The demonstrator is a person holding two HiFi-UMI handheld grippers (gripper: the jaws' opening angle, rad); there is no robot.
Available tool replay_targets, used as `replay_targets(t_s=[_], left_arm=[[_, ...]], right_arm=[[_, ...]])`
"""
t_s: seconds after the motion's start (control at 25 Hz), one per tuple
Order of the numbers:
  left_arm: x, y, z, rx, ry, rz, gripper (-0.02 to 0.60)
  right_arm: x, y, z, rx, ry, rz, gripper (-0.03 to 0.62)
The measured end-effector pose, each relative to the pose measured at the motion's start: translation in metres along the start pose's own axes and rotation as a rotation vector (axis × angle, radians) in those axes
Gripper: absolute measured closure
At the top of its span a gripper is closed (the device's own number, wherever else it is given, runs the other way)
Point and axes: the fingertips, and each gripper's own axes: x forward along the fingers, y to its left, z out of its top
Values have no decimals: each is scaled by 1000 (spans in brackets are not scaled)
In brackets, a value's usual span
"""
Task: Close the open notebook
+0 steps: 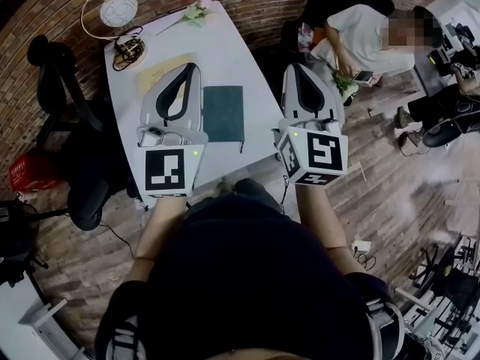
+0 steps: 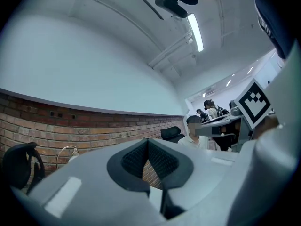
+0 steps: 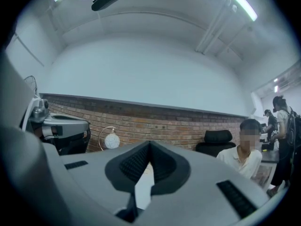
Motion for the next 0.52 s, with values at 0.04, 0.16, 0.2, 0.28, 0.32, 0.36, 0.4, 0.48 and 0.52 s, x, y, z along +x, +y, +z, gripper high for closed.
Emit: replay_targets(t_s=[0.04, 0.16, 0.2, 0.28, 0.32, 0.36, 0.4, 0.48, 0.52], left_arm=[[-2, 0, -2, 1, -5, -4, 586], [-6, 0, -9, -6, -1, -9, 586], [-7, 2, -9, -10, 0, -6, 586], [-10, 4, -9, -15, -3, -3, 586], [-11, 5, -10, -17, -7, -3, 586], [-12, 5, -10, -18, -9, -4, 586], [-13, 4, -11, -20, -9, -6, 586], [-15, 4, -13, -24, -7, -8, 586], [-15, 4, -14, -25, -6, -10, 586]], right_arm=[[-2, 2, -2, 2, 2, -1, 583], [-9, 5, -4, -4, 7, -7, 583], [-11, 6, -3, -6, 6, -9, 583], [-13, 6, -2, -7, 3, -14, 583], [-15, 7, -3, -6, 4, -16, 583], [-16, 7, -4, -6, 6, -18, 583], [-18, 7, -5, -6, 8, -19, 583], [-19, 8, -6, -7, 11, -20, 583], [-19, 8, -7, -8, 12, -21, 583]])
